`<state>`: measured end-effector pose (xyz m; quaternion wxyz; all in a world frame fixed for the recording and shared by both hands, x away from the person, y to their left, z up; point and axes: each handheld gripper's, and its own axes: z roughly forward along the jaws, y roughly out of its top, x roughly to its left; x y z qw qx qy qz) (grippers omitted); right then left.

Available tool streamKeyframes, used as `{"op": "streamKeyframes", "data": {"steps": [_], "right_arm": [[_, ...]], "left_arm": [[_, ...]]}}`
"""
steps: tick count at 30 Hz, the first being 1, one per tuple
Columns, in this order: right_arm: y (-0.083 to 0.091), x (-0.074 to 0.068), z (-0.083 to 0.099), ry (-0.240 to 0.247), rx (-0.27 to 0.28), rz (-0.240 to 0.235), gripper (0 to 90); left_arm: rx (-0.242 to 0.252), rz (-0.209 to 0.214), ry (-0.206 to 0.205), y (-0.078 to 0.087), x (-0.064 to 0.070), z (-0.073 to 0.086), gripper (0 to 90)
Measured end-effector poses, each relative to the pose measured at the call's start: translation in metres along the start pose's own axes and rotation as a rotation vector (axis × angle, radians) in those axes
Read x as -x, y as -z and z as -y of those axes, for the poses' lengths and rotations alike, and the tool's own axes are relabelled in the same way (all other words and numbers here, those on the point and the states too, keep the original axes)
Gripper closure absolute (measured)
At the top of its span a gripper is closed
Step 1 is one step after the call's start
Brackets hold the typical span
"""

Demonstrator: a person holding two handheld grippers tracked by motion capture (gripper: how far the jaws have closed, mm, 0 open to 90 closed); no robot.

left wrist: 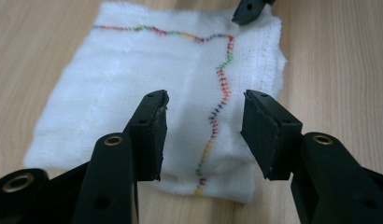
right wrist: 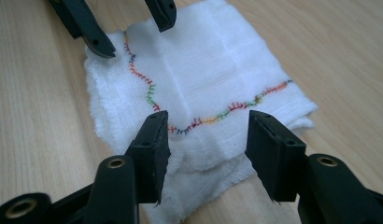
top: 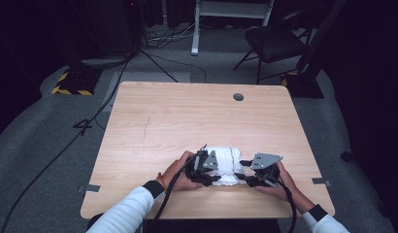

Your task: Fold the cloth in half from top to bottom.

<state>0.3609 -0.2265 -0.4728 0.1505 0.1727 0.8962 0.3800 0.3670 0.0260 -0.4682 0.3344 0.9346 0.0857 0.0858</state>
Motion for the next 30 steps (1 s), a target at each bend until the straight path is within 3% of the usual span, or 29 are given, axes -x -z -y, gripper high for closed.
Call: {"op": "streamKeyframes", "data": {"steps": [2, 7, 10, 12, 14, 19, 22, 30], "right_arm": [[-0.002, -0.002, 0.002, 0.004, -0.014, -0.018, 49.1], [-0.007, -0.007, 0.006, 0.031, -0.055, -0.036, 48.7], [-0.008, -0.008, 0.007, 0.013, -0.052, -0.038, 47.7], [-0.007, -0.006, 0.006, 0.015, -0.060, -0.038, 45.4], [-0.005, -0.005, 0.004, 0.011, -0.058, -0.033, 43.5], [0.003, -0.001, -0.002, 0.016, -0.046, 0.021, 38.1], [0.012, 0.003, -0.007, 0.013, -0.031, 0.051, 35.3], [0.023, 0.005, -0.010, 0.019, -0.035, 0.104, 33.1]], "left_arm": [[-0.021, -0.001, -0.005, -0.004, 0.005, 0.005, 50.1], [-0.011, 0.001, 0.015, -0.007, 0.006, 0.010, 50.2], [-0.010, -0.002, 0.019, -0.007, 0.006, 0.010, 49.3], [-0.017, -0.006, 0.023, -0.006, 0.006, 0.008, 45.9], [0.005, -0.027, 0.035, -0.002, 0.005, 0.008, 36.8], [-0.003, -0.076, 0.042, 0.009, 0.003, 0.004, 26.7], [0.023, -0.105, 0.049, 0.019, 0.002, 0.002, 25.8], [0.026, -0.165, 0.057, 0.039, -0.001, 0.010, 25.3]]}}
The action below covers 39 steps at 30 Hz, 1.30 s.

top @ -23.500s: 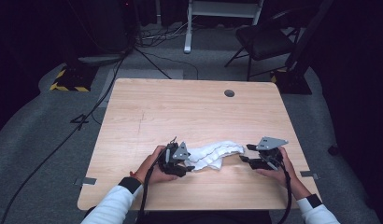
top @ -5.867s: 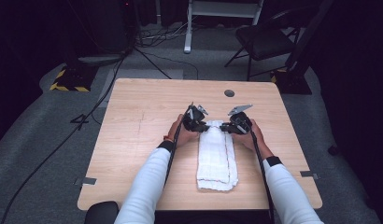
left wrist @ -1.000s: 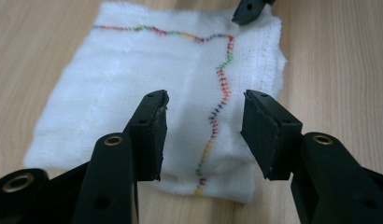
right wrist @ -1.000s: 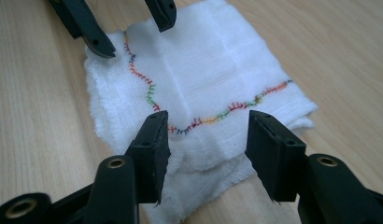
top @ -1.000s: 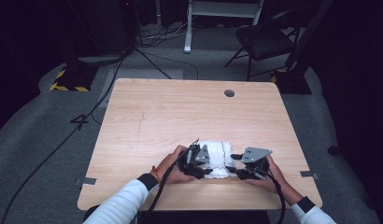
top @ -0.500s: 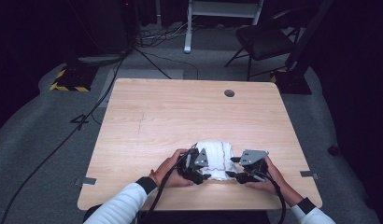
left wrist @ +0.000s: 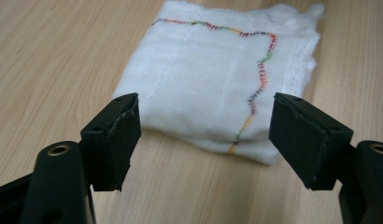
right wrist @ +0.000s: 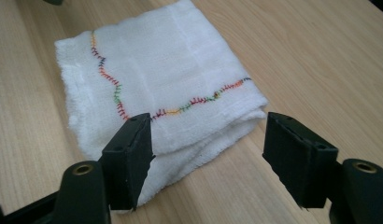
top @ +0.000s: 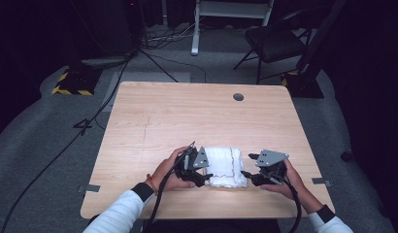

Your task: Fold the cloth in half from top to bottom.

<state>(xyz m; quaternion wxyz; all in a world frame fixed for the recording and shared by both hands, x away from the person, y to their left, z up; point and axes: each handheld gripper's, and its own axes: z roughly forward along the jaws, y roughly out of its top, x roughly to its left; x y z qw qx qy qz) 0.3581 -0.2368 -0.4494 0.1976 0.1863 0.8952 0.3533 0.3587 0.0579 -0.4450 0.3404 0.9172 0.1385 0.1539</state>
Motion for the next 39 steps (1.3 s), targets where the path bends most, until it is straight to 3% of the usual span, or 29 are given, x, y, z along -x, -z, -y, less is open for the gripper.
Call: {"op": "streamKeyframes", "data": {"steps": [18, 26, 33, 39], "right_arm": [[0.018, 0.010, 0.027, -0.075, -0.001, 0.055, 31.7], [0.026, 0.015, 0.046, -0.109, -0.030, 0.091, 31.0], [0.032, 0.021, 0.067, -0.150, -0.051, 0.119, 30.0], [0.037, 0.024, 0.082, -0.182, -0.054, 0.132, 29.7]], "left_arm": [[-0.047, -0.143, 0.048, 0.025, -0.002, 0.036, 19.9], [-0.082, -0.178, 0.087, 0.033, -0.003, 0.057, 19.1], [-0.079, -0.227, 0.108, 0.043, -0.004, 0.075, 19.1], [-0.091, -0.235, 0.147, 0.047, -0.004, 0.090, 18.8]]}}
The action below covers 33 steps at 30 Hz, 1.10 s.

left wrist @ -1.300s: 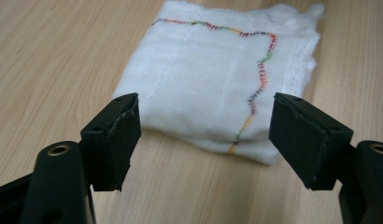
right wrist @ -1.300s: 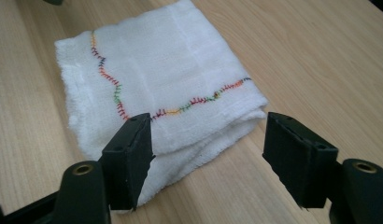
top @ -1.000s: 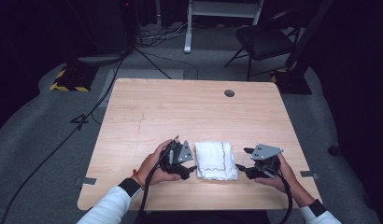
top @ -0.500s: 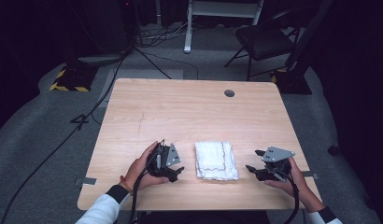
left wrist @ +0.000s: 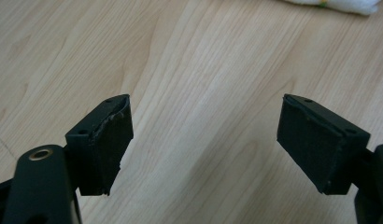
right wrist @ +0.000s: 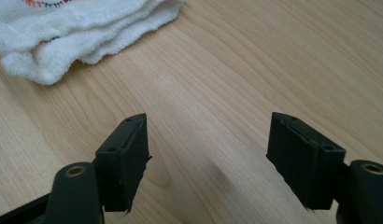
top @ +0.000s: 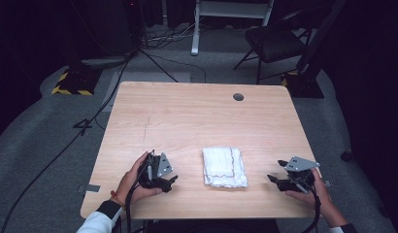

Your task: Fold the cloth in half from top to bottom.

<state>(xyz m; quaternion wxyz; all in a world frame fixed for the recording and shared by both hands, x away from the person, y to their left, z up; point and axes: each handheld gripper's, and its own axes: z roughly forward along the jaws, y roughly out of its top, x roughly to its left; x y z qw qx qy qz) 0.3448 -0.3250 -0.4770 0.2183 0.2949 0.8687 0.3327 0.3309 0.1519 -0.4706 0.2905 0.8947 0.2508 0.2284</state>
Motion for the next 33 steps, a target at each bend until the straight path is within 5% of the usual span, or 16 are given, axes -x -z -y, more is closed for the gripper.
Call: {"op": "streamKeyframes", "data": {"steps": [10, 19, 26, 31, 33], "right_arm": [[0.004, 0.004, 0.019, -0.048, 0.003, -0.018, 29.3], [-0.002, -0.017, -0.003, 0.004, 0.064, -0.074, 30.3], [-0.035, -0.050, -0.047, 0.066, 0.116, -0.185, 30.7], [-0.070, -0.073, -0.068, 0.113, 0.059, -0.224, 30.2], [-0.076, -0.072, -0.071, 0.087, 0.056, -0.236, 29.1]], "left_arm": [[-0.004, 0.021, 0.090, 0.009, -0.013, 0.030, 18.7], [-0.040, 0.007, 0.180, 0.013, -0.024, 0.061, 19.8], [-0.001, 0.062, 0.253, 0.012, -0.030, 0.071, 19.6], [0.022, 0.094, 0.283, 0.010, -0.034, 0.075, 19.2], [0.029, 0.097, 0.300, 0.009, -0.034, 0.077, 18.4]]}}
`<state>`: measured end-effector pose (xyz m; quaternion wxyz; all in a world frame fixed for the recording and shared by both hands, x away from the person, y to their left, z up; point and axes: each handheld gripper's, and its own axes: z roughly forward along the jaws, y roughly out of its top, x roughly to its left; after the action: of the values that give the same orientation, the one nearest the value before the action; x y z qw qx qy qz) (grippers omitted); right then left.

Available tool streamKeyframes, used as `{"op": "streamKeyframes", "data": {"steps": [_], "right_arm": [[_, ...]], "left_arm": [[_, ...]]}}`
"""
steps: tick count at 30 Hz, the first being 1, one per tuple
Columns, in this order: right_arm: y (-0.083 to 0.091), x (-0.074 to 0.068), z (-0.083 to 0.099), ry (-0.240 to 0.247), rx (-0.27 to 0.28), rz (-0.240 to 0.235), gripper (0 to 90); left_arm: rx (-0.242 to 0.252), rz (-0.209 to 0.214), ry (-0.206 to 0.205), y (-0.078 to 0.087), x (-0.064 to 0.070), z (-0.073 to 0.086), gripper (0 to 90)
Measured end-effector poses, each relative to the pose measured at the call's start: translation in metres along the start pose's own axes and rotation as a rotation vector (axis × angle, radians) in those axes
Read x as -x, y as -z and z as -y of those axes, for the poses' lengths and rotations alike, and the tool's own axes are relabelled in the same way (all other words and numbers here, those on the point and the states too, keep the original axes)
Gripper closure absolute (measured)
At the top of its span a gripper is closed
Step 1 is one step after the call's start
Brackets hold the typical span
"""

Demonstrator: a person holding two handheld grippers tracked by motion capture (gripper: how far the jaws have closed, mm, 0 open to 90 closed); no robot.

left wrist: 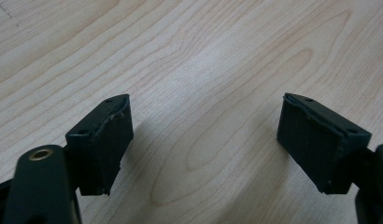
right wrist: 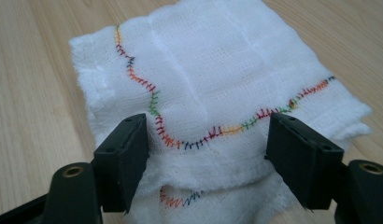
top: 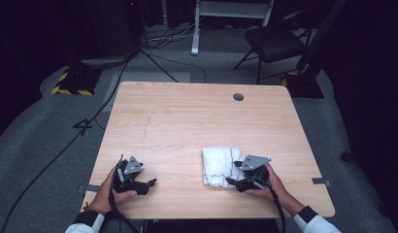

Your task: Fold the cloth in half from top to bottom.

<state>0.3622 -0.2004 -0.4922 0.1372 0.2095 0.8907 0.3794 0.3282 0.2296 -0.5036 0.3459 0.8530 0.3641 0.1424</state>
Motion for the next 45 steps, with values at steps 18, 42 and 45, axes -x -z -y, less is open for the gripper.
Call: {"op": "streamKeyframes", "data": {"steps": [18, 42, 45], "right_arm": [[-0.042, 0.038, -0.032, -0.112, -0.027, 0.027, 29.1], [0.005, 0.053, -0.021, -0.023, -0.051, 0.057, 26.6], [0.023, 0.053, -0.011, -0.008, -0.058, 0.086, 26.6]], "left_arm": [[-0.003, -0.006, 0.009, 0.000, 0.000, 0.000, 16.5], [-0.004, -0.004, 0.010, 0.000, -0.001, 0.000, 16.3], [-0.004, -0.006, 0.014, -0.001, 0.000, 0.000, 16.0]]}}
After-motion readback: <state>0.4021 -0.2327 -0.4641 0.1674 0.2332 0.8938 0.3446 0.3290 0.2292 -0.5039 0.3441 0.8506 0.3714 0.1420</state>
